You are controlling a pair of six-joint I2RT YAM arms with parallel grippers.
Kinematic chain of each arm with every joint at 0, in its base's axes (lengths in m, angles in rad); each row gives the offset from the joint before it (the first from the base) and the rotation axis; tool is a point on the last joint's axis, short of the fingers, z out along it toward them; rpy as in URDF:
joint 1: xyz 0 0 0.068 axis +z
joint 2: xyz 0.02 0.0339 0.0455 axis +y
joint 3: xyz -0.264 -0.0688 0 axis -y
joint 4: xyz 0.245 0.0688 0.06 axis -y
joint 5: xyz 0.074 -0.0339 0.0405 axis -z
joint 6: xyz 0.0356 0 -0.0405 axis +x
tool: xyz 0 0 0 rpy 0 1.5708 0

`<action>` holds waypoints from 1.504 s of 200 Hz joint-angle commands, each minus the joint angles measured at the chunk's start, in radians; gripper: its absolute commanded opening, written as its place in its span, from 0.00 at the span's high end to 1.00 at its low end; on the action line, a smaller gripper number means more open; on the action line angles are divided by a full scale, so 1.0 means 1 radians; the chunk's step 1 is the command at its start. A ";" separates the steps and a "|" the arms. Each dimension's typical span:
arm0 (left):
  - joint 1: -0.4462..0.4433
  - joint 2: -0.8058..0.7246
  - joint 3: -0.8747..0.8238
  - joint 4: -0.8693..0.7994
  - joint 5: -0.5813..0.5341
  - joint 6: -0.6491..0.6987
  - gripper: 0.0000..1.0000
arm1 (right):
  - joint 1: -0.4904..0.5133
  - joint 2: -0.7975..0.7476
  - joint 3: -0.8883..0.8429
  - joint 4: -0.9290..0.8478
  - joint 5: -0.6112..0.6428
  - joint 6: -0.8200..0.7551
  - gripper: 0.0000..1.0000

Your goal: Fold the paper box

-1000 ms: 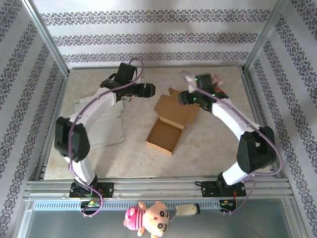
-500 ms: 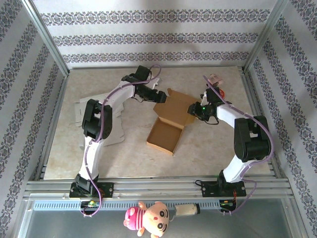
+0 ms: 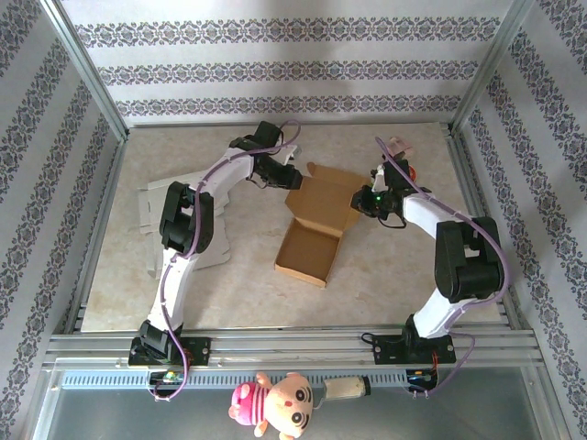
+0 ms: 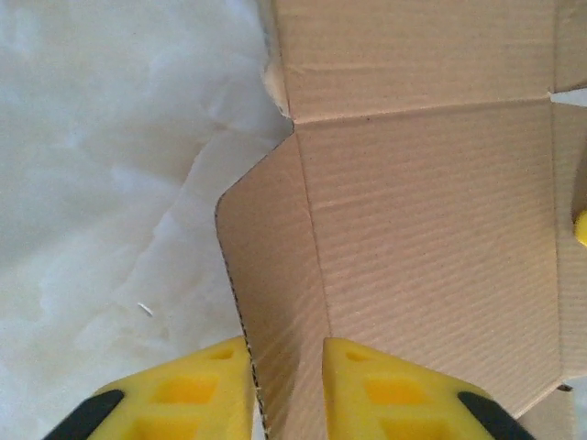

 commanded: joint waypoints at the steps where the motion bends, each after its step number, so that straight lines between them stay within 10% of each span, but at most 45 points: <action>1: -0.006 -0.002 0.012 -0.010 0.057 -0.002 0.86 | 0.032 -0.056 -0.001 -0.005 0.012 -0.053 0.86; 23: -0.006 -0.035 -0.027 0.024 0.063 0.023 0.98 | 0.053 -0.096 -0.004 -0.008 0.056 -0.084 0.79; 48: -0.006 -0.138 -0.170 0.156 0.035 0.093 1.00 | 0.053 -0.183 -0.006 -0.026 0.149 -0.126 0.45; 87: -0.005 -0.348 -0.510 0.529 0.036 0.202 1.00 | 0.046 -0.393 -0.020 0.047 0.366 -0.352 0.22; 115: -0.005 -0.458 -0.707 0.824 0.062 0.184 1.00 | 0.051 -0.396 0.021 0.042 0.045 -0.706 0.22; 155: -0.005 -0.506 -0.804 0.973 0.106 0.184 1.00 | 0.067 -0.197 0.280 -0.242 -0.150 -0.757 0.16; 220: -0.005 -0.535 -0.811 0.952 0.113 0.225 1.00 | 0.063 0.006 0.414 -0.390 -0.130 -0.741 0.34; 279: -0.005 -0.528 -0.781 0.898 0.064 0.233 1.00 | 0.079 -0.046 0.406 -0.382 -0.115 -0.777 0.83; 301: -0.005 -0.552 -0.798 0.905 0.046 0.236 0.77 | 0.109 -0.094 0.401 -0.383 -0.043 -0.865 0.92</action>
